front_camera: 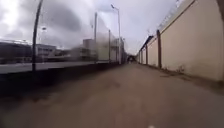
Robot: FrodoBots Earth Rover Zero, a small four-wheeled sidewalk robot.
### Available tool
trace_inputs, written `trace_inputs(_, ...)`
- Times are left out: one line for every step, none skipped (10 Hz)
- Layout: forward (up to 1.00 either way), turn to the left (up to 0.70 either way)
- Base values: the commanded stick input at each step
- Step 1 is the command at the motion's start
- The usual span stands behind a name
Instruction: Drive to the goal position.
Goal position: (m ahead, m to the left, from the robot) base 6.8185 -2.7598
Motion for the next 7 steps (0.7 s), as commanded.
trace_inputs(0.70,0.12)
trace_inputs(0.70,0.09)
trace_inputs(0.70,0.02)
trace_inputs(0.70,0.06)
trace_inputs(0.70,0.00)
trace_inputs(0.70,0.00)
trace_inputs(0.70,0.03)
